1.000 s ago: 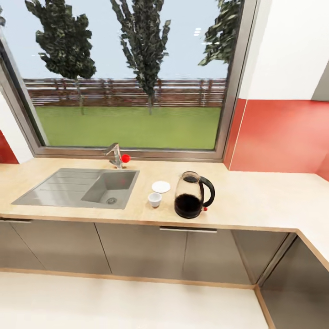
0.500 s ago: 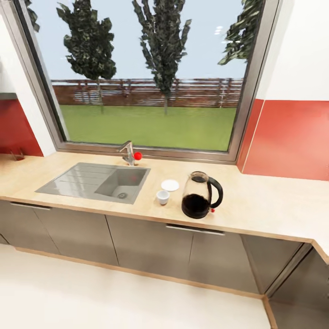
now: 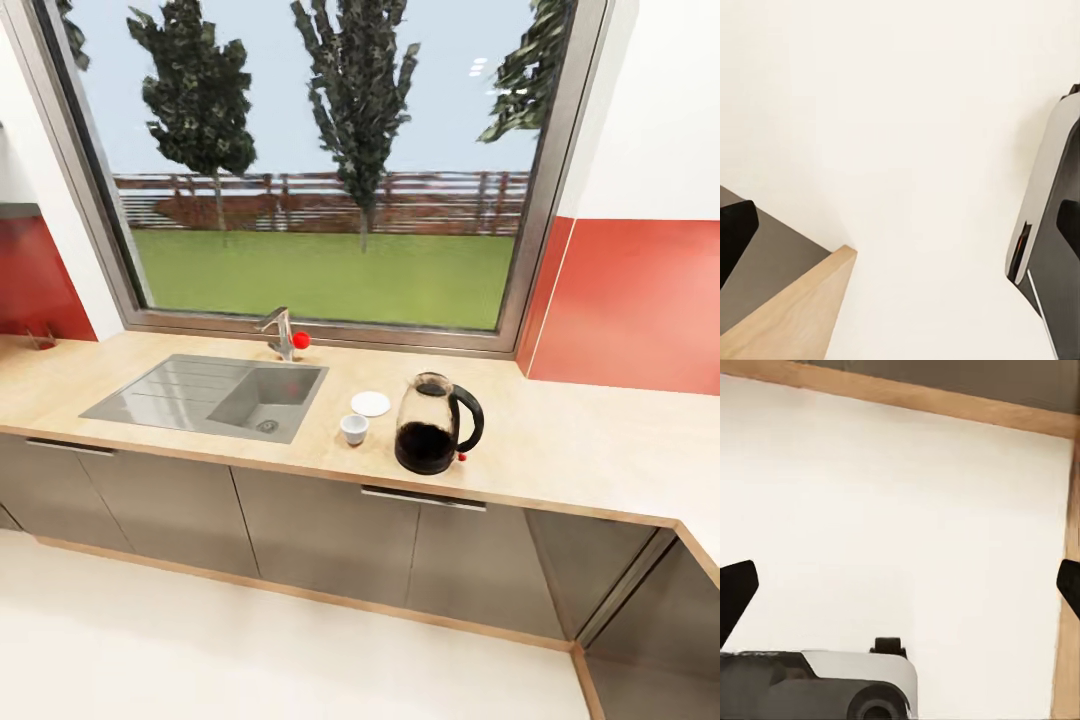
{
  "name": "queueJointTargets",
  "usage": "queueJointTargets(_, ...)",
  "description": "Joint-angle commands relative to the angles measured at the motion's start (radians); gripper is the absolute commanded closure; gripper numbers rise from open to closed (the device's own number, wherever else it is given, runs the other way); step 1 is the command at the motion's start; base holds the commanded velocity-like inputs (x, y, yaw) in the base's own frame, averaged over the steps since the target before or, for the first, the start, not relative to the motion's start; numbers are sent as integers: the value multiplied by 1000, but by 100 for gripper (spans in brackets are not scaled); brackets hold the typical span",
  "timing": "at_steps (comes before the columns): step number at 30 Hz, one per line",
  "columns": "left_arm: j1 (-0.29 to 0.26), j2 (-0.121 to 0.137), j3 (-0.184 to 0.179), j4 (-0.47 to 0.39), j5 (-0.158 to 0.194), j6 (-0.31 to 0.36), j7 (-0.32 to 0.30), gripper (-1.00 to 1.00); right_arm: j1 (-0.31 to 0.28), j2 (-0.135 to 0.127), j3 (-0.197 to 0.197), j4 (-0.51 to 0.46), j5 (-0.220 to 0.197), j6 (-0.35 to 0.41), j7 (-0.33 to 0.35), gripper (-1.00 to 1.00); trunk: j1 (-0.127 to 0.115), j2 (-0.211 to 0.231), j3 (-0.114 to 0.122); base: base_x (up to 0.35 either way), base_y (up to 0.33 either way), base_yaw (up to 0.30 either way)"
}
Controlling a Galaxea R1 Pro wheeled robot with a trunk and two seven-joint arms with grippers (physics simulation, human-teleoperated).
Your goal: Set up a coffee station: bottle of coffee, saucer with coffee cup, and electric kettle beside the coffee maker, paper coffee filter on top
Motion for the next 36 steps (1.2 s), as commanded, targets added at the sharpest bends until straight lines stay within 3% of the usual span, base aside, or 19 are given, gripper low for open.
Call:
queueJointTargets(1,-1,0,-8,1,9,-5,1,-100,0,2,0,-37,-1,-31,-1,-100,1,-2,-2,0,0,0)
queueJointTargets(8,0,2,-4,1,8,-3,1,-100,0,29,1,-246,-4,-180,0,-100,1,-2,-2,0,0,0)
queueJointTargets(13,0,3,-4,2,8,0,1,-100,0,37,1,-484,-4,-199,1,-100,1,-2,-2,0,0,0)
queueJointTargets(21,0,5,-5,5,7,1,2,-100,0,37,-1,-772,-5,-200,1,-100,1,-2,-2,0,0,0)
queueJointTargets(29,4,8,-6,5,7,1,2,-100,1,23,-11,-883,-21,-198,8,-100,1,-2,-2,0,0,0)
queueJointTargets(36,4,6,-7,4,7,1,-1,-100,-2,2,-61,-902,-26,-196,28,-100,1,-2,-2,0,0,0)
